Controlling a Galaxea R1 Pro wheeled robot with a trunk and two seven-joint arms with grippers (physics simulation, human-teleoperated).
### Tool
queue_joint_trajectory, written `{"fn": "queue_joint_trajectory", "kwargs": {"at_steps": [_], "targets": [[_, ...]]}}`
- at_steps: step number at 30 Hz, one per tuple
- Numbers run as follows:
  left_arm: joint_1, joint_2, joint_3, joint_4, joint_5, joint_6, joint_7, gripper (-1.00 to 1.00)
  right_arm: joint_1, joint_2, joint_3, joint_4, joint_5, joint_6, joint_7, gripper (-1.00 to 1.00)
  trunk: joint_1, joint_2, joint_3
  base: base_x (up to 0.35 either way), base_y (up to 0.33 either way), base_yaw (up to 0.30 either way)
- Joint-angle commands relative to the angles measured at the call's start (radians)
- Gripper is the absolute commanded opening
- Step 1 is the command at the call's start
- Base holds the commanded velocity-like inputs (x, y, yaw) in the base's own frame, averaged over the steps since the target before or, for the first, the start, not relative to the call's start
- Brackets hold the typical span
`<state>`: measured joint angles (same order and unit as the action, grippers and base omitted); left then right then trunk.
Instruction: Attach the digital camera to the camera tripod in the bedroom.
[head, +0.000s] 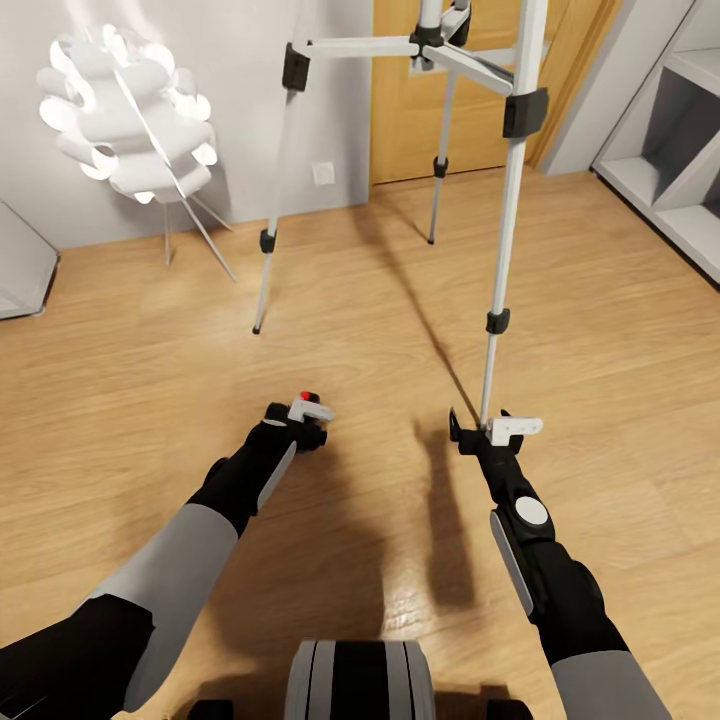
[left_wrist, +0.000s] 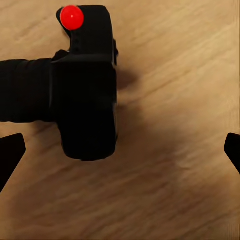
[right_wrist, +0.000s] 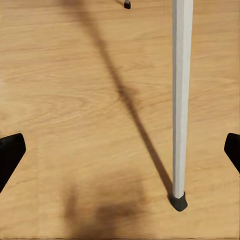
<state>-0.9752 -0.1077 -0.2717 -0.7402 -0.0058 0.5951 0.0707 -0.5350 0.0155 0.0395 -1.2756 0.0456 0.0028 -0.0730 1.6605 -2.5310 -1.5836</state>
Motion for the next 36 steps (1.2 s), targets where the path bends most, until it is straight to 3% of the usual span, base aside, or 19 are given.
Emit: {"fn": "queue_joint_trajectory", "kwargs": {"at_steps": [1, 11, 20, 36], "targets": [[0.0, 0.0, -0.003, -0.002, 0.0, 0.005, 0.004, 1.0, 0.0, 0.0, 0.001, -0.001, 0.005, 0.0, -0.006, 1.0, 0.0, 0.0, -0.005, 0.0, 0.0, 0.0], [0.0, 0.0, -0.003, -0.009, 0.0, 0.005, 0.009, 1.0, 0.0, 0.0, 0.0, 0.0, 0.005, 0.0, -0.006, 1.0, 0.005, -0.003, -0.043, 0.0, 0.0, 0.0], [0.0, 0.0, -0.003, -0.01, 0.0, 0.005, 0.061, 1.0, 0.0, 0.0, 0.002, 0.001, 0.004, 0.0, -0.006, 1.0, 0.009, -0.005, -0.078, 0.0, 0.0, 0.0], [0.0, 0.0, -0.003, -0.02, 0.0, 0.005, 0.067, 1.0, 0.0, 0.0, 0.001, 0.0, 0.005, 0.0, -0.006, 1.0, 0.009, -0.005, -0.078, 0.0, 0.0, 0.0]]}}
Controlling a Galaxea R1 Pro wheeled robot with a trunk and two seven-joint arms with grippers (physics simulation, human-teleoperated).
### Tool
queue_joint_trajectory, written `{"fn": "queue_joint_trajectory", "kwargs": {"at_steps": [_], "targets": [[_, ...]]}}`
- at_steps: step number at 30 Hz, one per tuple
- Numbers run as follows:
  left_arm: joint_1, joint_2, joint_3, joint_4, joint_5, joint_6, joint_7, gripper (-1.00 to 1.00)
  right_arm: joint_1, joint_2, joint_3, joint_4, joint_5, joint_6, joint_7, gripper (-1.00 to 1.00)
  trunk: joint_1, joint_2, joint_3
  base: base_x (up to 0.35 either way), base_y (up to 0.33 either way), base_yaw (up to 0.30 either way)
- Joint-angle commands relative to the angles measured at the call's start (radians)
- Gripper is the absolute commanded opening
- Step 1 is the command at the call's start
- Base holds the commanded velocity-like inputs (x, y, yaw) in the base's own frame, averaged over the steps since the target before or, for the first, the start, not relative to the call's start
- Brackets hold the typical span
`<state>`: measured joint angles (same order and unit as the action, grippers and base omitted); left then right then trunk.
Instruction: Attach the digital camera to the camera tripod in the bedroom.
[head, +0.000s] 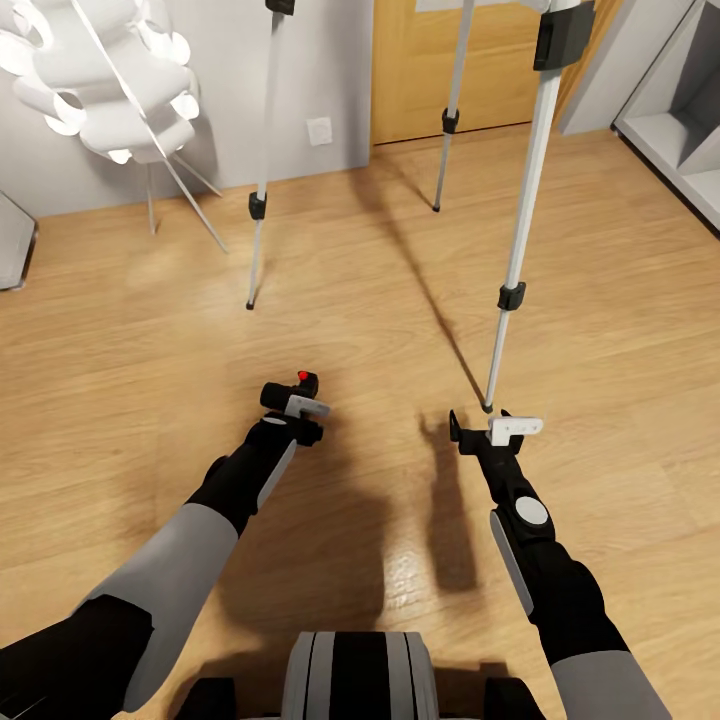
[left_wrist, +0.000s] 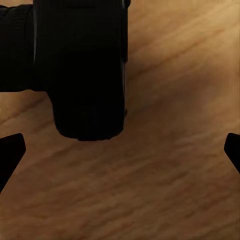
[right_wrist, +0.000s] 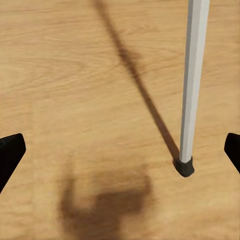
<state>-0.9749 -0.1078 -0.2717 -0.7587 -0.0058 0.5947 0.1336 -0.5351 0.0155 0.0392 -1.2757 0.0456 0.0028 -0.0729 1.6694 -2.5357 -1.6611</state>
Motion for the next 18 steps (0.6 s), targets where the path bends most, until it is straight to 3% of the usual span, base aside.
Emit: {"fn": "queue_joint_trajectory", "kwargs": {"at_steps": [1, 18], "targets": [[0.0, 0.0, -0.003, -0.002, 0.0, 0.005, 0.004, 1.0, 0.0, 0.0, 0.002, 0.0, 0.005, 0.0, -0.006, 1.0, 0.0, 0.0, -0.001, 0.0, 0.0, 0.0], [0.0, 0.0, -0.003, -0.007, 0.0, 0.005, 0.005, 1.0, 0.0, 0.0, 0.002, 0.001, 0.005, 0.0, -0.007, 1.0, 0.007, -0.004, -0.062, 0.0, 0.0, 0.0]]}}
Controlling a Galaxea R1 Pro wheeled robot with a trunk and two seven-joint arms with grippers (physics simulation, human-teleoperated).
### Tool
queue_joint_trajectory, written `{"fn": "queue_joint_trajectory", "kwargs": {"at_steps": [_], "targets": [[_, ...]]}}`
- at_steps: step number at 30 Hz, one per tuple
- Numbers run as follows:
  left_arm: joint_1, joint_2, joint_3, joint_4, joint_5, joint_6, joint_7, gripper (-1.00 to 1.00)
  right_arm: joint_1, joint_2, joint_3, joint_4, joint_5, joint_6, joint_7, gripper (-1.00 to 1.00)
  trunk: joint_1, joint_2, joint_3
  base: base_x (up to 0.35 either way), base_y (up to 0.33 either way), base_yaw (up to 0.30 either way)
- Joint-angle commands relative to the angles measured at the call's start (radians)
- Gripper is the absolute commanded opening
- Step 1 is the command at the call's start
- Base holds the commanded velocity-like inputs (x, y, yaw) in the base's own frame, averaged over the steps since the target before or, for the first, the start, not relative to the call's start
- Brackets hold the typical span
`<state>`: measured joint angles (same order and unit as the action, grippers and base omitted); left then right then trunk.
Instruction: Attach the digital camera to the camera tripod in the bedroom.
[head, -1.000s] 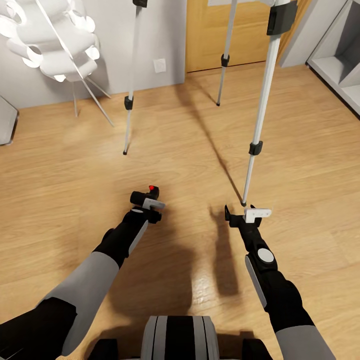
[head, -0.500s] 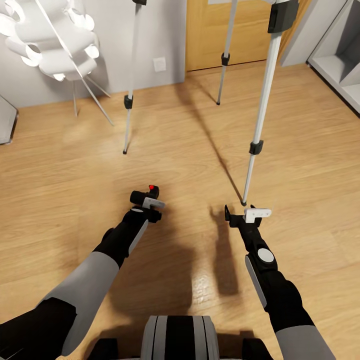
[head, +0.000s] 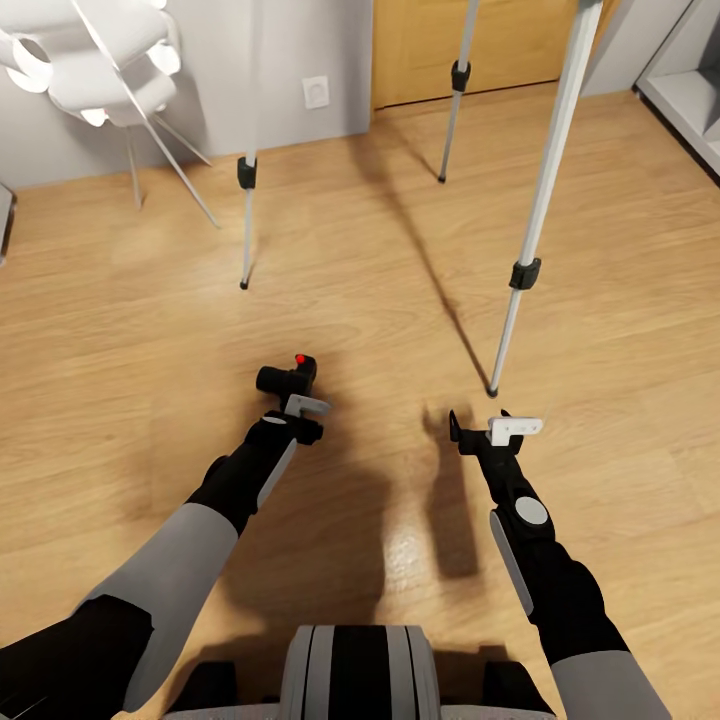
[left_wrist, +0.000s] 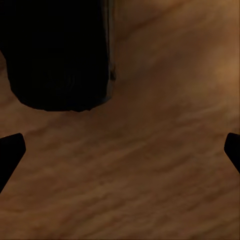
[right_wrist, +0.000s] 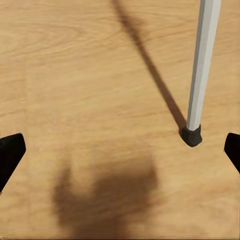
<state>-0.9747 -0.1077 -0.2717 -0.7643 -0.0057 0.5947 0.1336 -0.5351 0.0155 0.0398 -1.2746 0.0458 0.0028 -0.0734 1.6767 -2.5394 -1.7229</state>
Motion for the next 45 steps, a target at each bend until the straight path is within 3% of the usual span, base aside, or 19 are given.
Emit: {"fn": "queue_joint_trajectory", "kwargs": {"at_steps": [1, 45], "targets": [[0.0, 0.0, -0.003, -0.001, 0.0, 0.005, 0.004, 1.0, 0.0, 0.0, 0.002, 0.0, 0.005, 0.0, -0.006, 1.0, 0.0, 0.0, -0.004, 0.0, 0.0, 0.0], [0.001, 0.0, -0.003, -0.008, 0.001, 0.005, 0.006, 1.0, 0.0, 0.0, 0.002, 0.0, 0.005, 0.0, -0.006, 1.0, 0.0, 0.0, -0.004, 0.033, 0.014, 0.0]]}}
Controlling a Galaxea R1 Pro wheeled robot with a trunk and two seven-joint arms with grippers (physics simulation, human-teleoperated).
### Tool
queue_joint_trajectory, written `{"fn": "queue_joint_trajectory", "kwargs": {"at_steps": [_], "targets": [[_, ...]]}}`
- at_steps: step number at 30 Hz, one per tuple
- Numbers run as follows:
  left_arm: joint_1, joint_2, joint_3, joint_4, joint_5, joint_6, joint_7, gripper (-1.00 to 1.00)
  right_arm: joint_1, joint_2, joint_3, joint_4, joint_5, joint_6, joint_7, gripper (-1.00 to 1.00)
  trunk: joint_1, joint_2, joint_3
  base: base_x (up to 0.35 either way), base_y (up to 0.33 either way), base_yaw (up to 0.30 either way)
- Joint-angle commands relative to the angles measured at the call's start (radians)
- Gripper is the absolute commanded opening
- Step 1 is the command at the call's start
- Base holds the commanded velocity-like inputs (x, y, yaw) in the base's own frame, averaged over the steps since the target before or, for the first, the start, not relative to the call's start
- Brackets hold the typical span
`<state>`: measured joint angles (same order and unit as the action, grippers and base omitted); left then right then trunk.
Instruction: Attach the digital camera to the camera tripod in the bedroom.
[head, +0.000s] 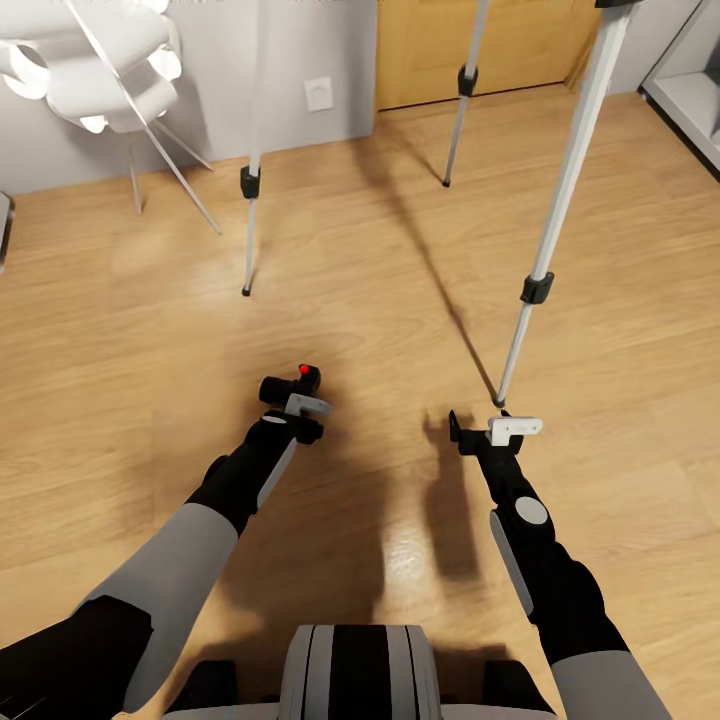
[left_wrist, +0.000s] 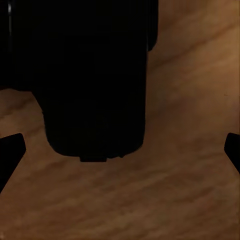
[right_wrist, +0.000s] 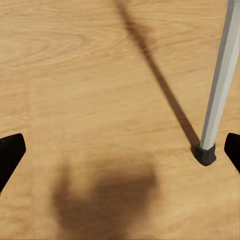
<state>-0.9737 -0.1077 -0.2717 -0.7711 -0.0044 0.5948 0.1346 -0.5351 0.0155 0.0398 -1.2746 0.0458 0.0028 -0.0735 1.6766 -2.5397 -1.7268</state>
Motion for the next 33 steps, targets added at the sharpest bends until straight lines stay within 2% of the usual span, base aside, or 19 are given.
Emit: {"fn": "queue_joint_trajectory", "kwargs": {"at_steps": [1, 17, 33], "targets": [[0.0, 0.0, -0.003, -0.001, 0.0, 0.005, 0.004, 1.0, 0.0, 0.0, 0.002, 0.0, 0.005, 0.0, -0.006, 1.0, 0.0, 0.0, -0.001, 0.19, 0.0, 0.0], [0.0, 0.0, -0.003, 0.003, 0.0, 0.005, 0.004, 1.0, 0.0, 0.0, 0.002, 0.0, 0.005, 0.001, -0.006, 1.0, 0.0, 0.0, -0.001, 0.032, 0.0, 0.0], [0.002, 0.0, -0.003, -0.001, 0.0, 0.004, 0.004, 1.0, 0.0, 0.0, 0.002, 0.0, 0.005, 0.001, -0.006, 1.0, 0.0, 0.0, -0.001, 0.0, 0.071, 0.0]]}}
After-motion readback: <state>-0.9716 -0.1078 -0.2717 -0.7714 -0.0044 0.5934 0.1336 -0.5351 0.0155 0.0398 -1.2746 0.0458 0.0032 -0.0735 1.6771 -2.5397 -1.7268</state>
